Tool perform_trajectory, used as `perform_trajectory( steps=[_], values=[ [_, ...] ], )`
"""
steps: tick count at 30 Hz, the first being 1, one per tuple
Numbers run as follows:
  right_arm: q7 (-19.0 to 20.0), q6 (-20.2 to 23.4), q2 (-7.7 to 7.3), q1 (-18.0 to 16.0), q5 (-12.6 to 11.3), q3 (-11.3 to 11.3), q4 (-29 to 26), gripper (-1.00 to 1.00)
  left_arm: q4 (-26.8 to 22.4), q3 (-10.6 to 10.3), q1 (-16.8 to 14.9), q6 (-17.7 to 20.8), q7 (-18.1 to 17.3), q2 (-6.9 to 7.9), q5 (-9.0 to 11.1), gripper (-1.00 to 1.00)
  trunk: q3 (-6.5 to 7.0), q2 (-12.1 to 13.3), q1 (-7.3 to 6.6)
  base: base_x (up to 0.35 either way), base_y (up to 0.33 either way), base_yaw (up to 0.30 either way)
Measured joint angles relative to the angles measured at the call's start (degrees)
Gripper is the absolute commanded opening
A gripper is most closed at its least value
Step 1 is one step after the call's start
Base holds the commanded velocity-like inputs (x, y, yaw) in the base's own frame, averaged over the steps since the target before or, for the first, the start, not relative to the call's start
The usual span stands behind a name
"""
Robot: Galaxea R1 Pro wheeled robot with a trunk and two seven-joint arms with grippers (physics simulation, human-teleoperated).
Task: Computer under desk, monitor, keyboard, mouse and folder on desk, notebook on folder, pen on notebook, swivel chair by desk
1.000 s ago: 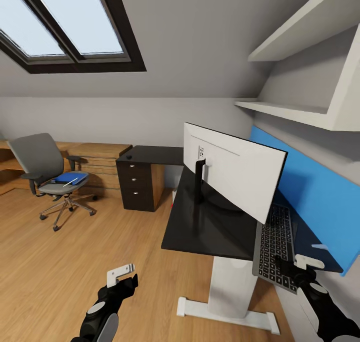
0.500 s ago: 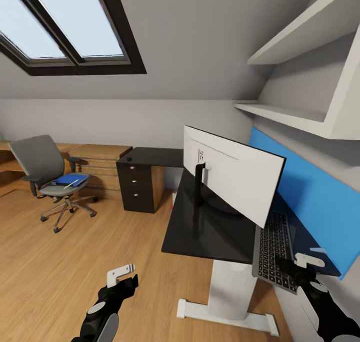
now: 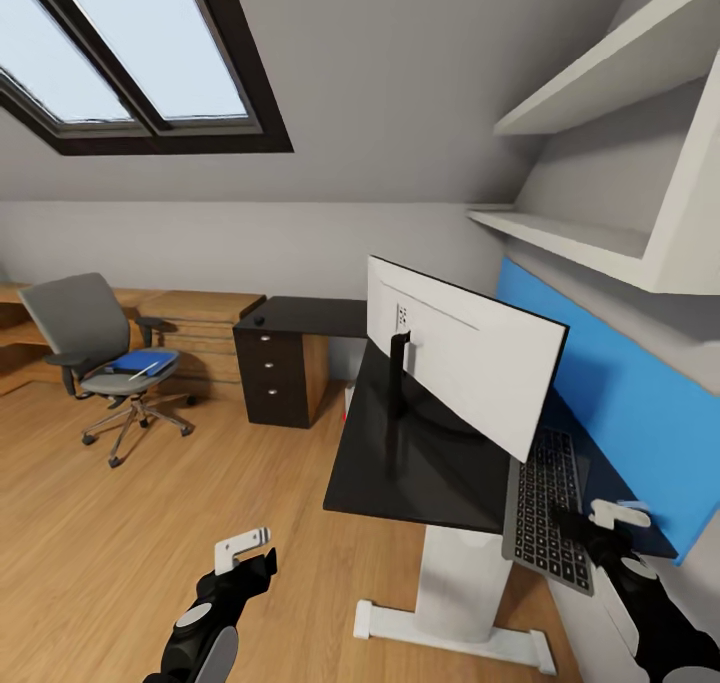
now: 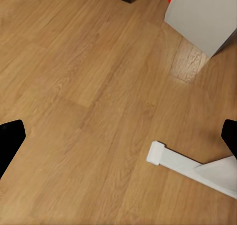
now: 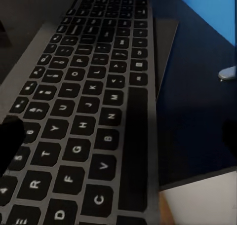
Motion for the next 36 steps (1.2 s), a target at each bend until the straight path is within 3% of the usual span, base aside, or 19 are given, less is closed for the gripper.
perform_trajectory(
  steps=[6, 14, 26, 36],
  values=[
    [0.0, 1.67, 0.05, 0.11, -0.31, -0.05, -3.6, 1.0, 0.06, -0.02, 0.0, 0.0, 0.01, 0.0, 0.02, 1.0, 0.01, 0.02, -0.01, 0.0, 0.0, 0.0],
    [0.05, 7.66, 0.27, 1.28, -0.62, -0.11, -12.28, 1.0, 0.09, -0.02, -0.01, 0.0, 0.03, 0.01, 0.02, 1.0, 0.01, 0.02, -0.01, 0.0, 0.0, 0.0],
    [0.01, 11.68, 3.7, 11.25, -2.9, -0.12, -29.13, 1.0, 0.09, 0.02, 0.0, -0.02, 0.03, 0.15, 0.02, 1.0, 0.0, 0.02, -0.01, 0.0, 0.0, 0.0],
    [0.06, 11.93, 4.49, 14.08, -3.2, -0.12, -32.96, 1.0, 0.09, 0.06, -0.01, 0.0, -0.04, 0.17, -0.01, 1.0, 0.01, 0.02, -0.01, 0.0, 0.0, 0.0]
  ],
)
